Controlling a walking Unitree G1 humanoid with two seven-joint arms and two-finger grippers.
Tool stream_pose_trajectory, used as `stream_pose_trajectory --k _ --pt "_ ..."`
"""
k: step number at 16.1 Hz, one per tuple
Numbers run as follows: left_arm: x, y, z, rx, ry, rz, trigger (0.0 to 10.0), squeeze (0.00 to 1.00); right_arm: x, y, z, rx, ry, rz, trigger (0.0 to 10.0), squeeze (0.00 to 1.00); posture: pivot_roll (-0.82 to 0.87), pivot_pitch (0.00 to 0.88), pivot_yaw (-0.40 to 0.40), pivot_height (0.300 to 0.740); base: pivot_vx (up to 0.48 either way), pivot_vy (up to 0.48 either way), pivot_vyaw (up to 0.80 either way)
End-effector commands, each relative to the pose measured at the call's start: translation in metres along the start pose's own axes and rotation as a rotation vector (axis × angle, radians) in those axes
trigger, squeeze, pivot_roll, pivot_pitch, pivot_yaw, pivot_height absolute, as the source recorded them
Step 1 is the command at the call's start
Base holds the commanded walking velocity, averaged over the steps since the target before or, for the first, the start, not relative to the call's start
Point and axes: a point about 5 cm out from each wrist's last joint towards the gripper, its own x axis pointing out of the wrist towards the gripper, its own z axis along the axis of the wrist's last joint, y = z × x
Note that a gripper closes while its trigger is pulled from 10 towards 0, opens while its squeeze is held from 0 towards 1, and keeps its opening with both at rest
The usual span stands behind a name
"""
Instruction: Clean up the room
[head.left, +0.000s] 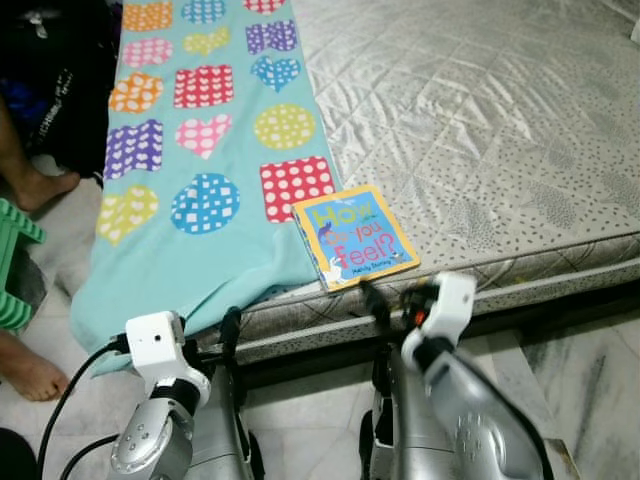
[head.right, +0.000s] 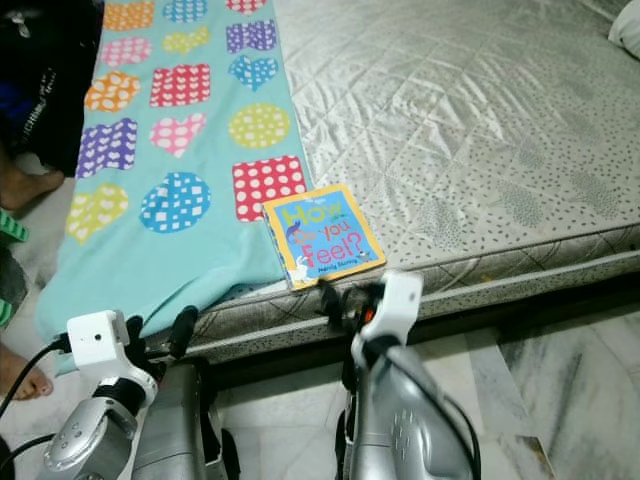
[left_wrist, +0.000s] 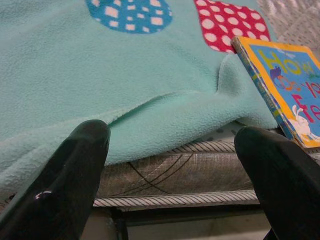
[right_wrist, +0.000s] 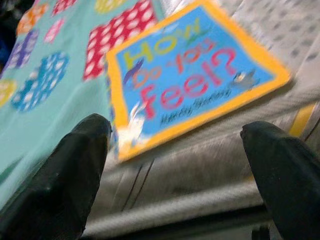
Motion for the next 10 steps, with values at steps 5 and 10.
stream_pose_trajectory --k 5,10 --pt "-0.005 0.002 0.001 0.012 0.010 0.018 10.0 0.00 0.027 0.050 -0.022 0.232 0.024 0.057 10.0 0.00 0.00 0.240 0.022 0.541 0.000 0.000 0.00" --pt "-0.005 0.000 0.002 0.005 0.013 0.015 10.0 0.00 0.039 0.052 -0.046 0.308 0.084 0.018 10.0 0.00 0.03 0.246 0.024 0.541 0.000 0.000 0.00"
